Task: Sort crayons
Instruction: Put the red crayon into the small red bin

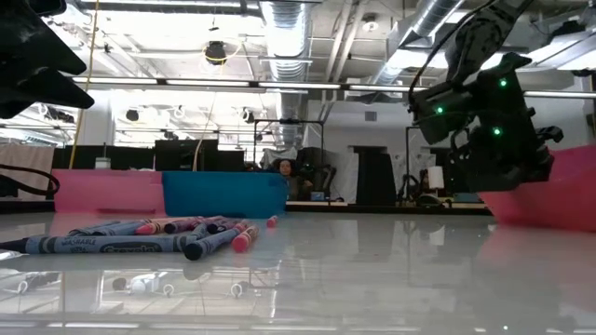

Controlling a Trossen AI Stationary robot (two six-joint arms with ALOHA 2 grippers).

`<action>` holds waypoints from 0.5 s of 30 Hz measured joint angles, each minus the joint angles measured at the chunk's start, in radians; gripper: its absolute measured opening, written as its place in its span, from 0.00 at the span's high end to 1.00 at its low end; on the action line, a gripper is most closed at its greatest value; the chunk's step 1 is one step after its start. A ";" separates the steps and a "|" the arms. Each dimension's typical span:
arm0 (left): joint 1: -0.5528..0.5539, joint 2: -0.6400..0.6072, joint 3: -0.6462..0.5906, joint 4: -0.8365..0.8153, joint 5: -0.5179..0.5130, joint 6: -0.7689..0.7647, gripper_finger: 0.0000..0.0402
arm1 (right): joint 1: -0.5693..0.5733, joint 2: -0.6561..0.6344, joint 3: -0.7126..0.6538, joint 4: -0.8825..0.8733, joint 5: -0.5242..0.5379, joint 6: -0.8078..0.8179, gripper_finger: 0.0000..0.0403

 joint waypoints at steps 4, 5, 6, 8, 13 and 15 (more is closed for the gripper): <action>0.000 0.000 0.000 0.000 0.001 0.000 0.51 | 0.005 0.000 0.022 -0.007 0.003 0.000 0.83; 0.000 0.000 0.000 0.000 0.001 0.000 0.51 | 0.005 0.000 0.025 -0.009 0.003 0.001 0.83; 0.000 0.000 0.000 0.000 0.001 0.000 0.51 | 0.004 0.000 0.028 -0.009 0.003 0.001 0.83; 0.000 0.000 0.000 0.000 0.001 -0.001 0.51 | 0.004 0.000 0.034 -0.009 0.003 0.001 0.83; 0.000 0.000 0.000 0.000 0.004 -0.001 0.51 | 0.005 0.000 0.050 -0.009 -0.005 0.000 0.83; 0.000 0.000 0.000 0.000 0.004 0.002 0.51 | 0.005 0.000 0.055 -0.009 -0.007 -0.004 0.83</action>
